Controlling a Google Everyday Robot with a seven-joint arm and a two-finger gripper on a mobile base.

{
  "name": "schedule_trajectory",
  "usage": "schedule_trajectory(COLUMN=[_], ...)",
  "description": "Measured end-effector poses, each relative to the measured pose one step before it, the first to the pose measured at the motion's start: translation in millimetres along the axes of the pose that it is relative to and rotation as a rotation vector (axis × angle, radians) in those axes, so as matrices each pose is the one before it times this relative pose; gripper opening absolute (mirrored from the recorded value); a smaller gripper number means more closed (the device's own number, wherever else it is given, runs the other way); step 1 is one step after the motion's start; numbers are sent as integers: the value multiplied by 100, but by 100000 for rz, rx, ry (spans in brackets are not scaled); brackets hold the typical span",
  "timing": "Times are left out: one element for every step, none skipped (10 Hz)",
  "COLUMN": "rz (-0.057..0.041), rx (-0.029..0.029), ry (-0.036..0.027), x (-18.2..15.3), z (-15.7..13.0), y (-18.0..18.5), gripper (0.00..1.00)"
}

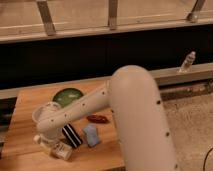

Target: Place the bottle in the ceramic bowl

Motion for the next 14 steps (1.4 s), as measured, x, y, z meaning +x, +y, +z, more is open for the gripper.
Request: schedule_trajectory(rz=[-129,-750,-177,-399,-517,76,573,24,-89,-272,-702,-1132,-1636,-1929], rx=[2314,2036,2801,3024,2517,3206,3665,3539,1824,1936,1044,456,-80,-503], ry=[-4373,-3482,-3839,-3208,-2155,-2142,-1921,-1524,-681,-413,-22,240,516,651], x=[926,573,582,456,223,299,241,-21,-146,-288,-593,-973,-1501,-1749], z=[-2040,-2191,-3118,-2998,-2262,-2741,-2863,-2432,-998,-744,-91,366,802,861], y=[202,348,206,-81,-231,-641,-1320,-2191,-1584,-2379,-2155,-1684,-1308,-605], gripper=[0,0,0,0,0,0,0,0,0,0,0,0,0,0])
